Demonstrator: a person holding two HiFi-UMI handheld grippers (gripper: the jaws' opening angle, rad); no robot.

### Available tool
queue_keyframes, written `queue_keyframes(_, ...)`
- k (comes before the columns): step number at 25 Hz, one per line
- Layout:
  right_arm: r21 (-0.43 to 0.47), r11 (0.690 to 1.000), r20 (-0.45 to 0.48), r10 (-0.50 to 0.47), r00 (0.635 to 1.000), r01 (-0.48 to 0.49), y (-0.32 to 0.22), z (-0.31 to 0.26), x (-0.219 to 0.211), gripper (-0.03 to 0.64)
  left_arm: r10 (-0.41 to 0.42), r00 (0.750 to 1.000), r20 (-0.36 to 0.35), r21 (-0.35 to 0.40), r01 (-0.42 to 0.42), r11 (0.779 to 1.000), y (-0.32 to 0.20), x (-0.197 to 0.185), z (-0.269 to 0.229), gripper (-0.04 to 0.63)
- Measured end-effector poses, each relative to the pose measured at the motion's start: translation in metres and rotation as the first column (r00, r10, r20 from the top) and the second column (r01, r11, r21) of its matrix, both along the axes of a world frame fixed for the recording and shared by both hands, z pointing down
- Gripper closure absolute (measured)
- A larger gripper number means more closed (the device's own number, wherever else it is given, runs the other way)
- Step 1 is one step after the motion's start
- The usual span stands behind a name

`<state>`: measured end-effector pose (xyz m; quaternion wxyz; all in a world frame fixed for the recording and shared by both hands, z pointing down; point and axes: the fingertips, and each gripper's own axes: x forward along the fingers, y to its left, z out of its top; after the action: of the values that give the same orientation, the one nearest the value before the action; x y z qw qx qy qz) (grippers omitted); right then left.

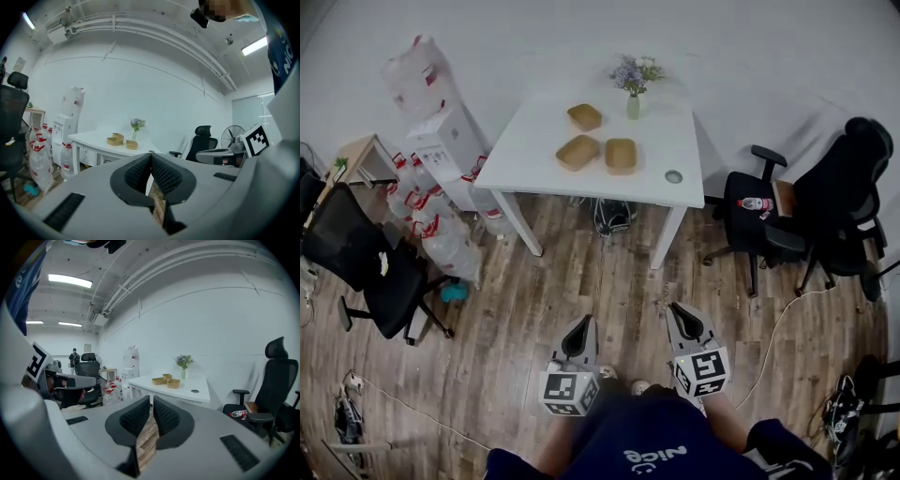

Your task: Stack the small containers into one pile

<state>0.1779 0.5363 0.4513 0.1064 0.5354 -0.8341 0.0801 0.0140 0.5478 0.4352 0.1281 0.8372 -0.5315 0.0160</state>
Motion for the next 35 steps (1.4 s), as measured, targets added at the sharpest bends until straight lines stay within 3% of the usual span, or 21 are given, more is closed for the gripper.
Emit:
queue_keyframes(5, -0.045, 0.997, -0.041, 0.057, 0.998, -0.058, -0.024, 0.013, -0.010, 0.562, 0.080, 0.991, 0.106, 0.037, -0.084, 0.996, -0.027, -0.010, 0.005, 0.577)
queue_keyframes(11, 0.008, 0.998, 0.011, 0.066, 0.998, -0.066, -0.040, 0.003, -0.033, 0.561, 0.124, 0.987, 0.101, 0.050, -0.129, 0.990, -0.052, -0.029, 0.001, 0.577)
queue_keyframes(18, 0.026, 0.997, 0.031, 0.067, 0.997, -0.068, -0.047, -0.002, -0.046, 0.562, 0.131, 0.987, 0.096, 0.026, -0.134, 0.991, -0.056, -0.044, 0.009, 0.577)
queue_keyframes(22, 0.016, 0.999, 0.027, 0.037, 0.999, -0.038, -0.063, 0.006, -0.048, 0.562, 0.088, 0.993, 0.075, 0.006, -0.088, 0.996, -0.066, -0.050, 0.021, 0.577)
queue_keyframes(35, -0.020, 0.998, 0.055, -0.055, 0.997, 0.056, -0.180, 0.018, -0.029, 0.561, 0.048, 0.995, 0.082, 0.002, -0.049, 0.999, -0.167, -0.023, 0.021, 0.577)
